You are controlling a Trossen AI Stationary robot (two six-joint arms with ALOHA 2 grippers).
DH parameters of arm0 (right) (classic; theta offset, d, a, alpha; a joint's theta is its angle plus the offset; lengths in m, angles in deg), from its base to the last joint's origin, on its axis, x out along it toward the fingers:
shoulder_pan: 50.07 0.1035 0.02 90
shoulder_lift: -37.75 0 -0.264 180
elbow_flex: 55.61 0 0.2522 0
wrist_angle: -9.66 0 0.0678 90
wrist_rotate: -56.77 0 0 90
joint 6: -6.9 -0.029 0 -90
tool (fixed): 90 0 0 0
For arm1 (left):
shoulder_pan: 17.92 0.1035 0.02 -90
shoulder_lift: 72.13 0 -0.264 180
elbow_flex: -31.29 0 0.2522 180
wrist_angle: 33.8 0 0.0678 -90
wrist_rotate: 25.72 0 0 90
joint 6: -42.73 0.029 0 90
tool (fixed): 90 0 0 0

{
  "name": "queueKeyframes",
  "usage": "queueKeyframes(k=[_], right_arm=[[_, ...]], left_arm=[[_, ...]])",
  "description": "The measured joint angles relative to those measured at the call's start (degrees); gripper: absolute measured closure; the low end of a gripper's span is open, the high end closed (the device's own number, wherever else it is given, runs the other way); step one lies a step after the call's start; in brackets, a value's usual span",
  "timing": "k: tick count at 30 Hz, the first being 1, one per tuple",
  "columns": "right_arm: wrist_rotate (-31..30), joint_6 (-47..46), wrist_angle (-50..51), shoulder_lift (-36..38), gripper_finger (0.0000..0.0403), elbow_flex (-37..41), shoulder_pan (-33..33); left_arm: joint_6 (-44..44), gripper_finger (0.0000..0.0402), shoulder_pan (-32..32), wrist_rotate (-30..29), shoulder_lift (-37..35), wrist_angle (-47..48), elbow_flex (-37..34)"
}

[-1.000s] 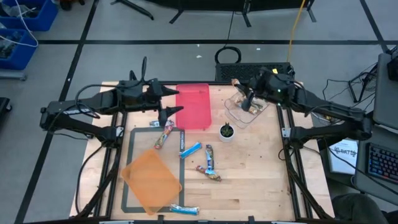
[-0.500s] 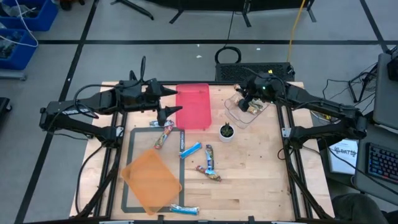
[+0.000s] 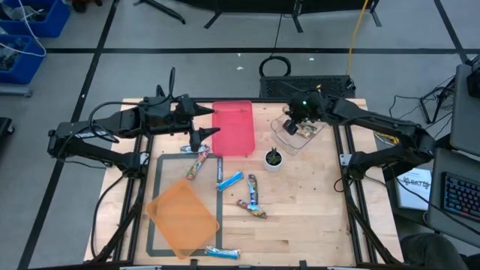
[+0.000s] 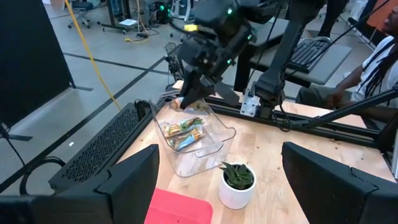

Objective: Pick and place Granola Bars by type
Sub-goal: Put the orange granola bar into the transparent bin

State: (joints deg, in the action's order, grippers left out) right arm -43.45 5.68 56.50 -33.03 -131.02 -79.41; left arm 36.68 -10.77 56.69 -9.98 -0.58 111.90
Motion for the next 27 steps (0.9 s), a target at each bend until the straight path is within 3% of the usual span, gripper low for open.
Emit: queueKeyframes(k=[16,27], right_arm=[[-0.2,-1.1,-0.1,-8.6,0.0385,0.2,-1.7],[1.5,-4.7,-7.9,-8.8,0.0385,11.1,-2.1]], left_arm=[[0.0,0.0071,-0.1,0.0,0.0,0.0,0.0],[0.0,0.0077,-0.1,0.0,0.0,0.0,0.0]])
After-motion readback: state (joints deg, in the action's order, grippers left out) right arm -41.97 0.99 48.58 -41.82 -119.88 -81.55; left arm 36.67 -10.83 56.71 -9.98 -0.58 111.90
